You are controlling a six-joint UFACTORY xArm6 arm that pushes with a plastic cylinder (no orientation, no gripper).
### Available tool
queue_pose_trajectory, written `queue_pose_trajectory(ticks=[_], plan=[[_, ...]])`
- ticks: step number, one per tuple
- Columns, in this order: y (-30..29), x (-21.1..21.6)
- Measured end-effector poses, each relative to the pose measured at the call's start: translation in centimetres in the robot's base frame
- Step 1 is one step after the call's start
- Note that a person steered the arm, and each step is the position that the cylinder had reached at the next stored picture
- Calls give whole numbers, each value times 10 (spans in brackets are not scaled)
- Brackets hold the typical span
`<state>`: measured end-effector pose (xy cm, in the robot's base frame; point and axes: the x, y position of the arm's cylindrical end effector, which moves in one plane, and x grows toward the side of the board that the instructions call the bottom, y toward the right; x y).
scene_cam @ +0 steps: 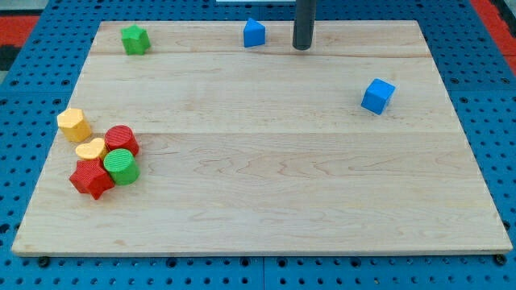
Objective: Move the blue cube parallel to the blue triangle
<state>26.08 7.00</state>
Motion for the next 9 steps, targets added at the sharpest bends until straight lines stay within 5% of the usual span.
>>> queue_pose_trajectory(ticks=[4,7,9], plan=[[57,150],[121,119],[158,157]])
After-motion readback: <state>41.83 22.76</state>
